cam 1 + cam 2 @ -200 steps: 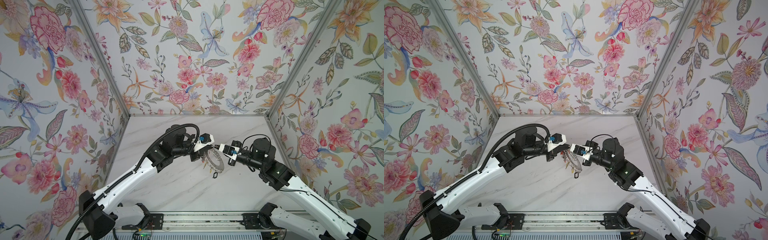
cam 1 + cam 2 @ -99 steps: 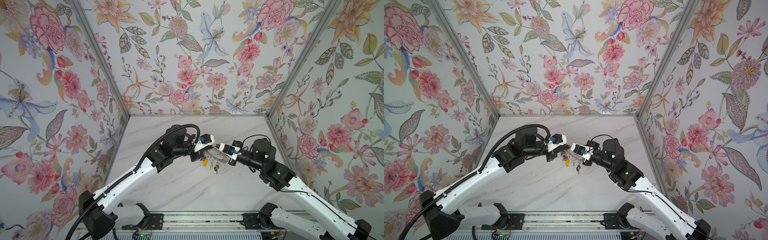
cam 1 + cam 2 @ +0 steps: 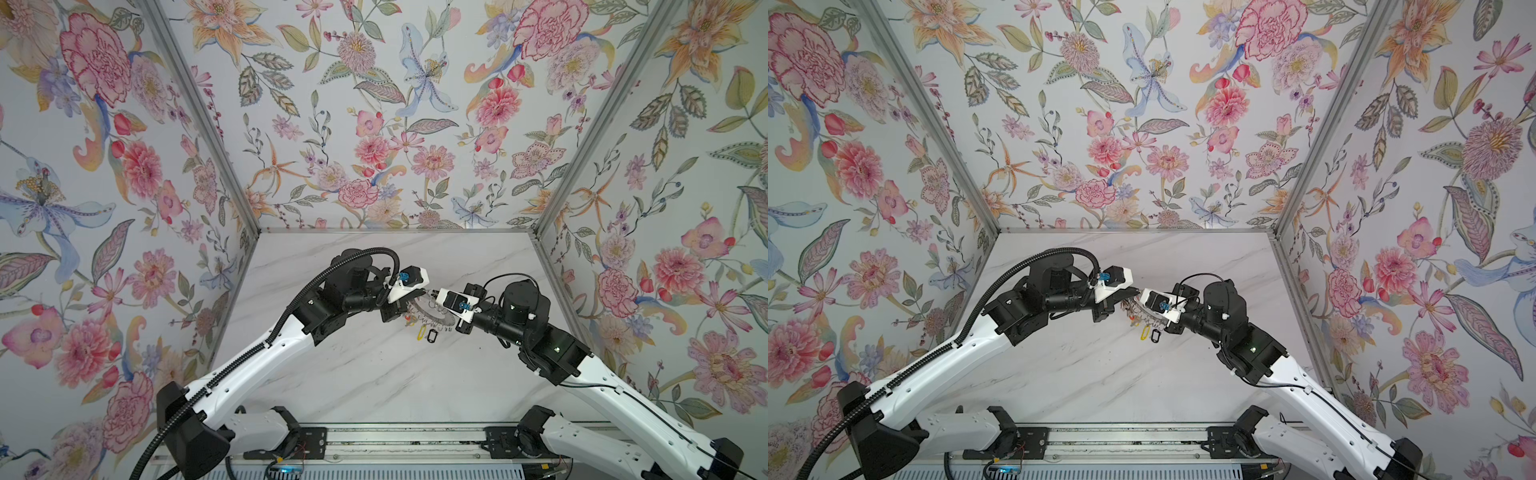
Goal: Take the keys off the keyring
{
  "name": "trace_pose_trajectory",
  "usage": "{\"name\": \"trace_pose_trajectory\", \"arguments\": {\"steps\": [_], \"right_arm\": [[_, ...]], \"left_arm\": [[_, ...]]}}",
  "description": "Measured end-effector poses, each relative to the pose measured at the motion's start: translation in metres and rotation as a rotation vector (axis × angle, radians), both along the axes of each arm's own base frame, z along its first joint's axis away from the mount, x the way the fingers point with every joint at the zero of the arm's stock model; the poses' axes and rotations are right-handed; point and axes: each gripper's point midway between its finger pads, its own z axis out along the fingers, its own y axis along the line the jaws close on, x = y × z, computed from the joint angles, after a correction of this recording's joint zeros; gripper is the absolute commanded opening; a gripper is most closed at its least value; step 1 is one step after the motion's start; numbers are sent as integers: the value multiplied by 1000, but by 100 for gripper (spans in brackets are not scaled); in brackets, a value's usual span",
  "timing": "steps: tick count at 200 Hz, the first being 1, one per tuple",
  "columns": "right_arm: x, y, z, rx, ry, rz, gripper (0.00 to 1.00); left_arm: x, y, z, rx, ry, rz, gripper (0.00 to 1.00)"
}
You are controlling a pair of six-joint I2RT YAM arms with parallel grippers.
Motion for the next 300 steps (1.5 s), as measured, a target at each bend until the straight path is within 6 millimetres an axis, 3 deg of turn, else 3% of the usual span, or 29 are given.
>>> {"name": "trace_pose_trajectory", "arguments": {"steps": [131,244,300], "right_arm": [[-4,2,8,-46,-132,-98,0],[-8,11,11,-190,-230,-104,0],[-9,11,3,-238,-218,-83,0]], "left_arm": [[2,0,9,-55,59,69,0],[1,-2,-6,37,93,46,0],[-1,-6,-20,106,107,-1,0]]}}
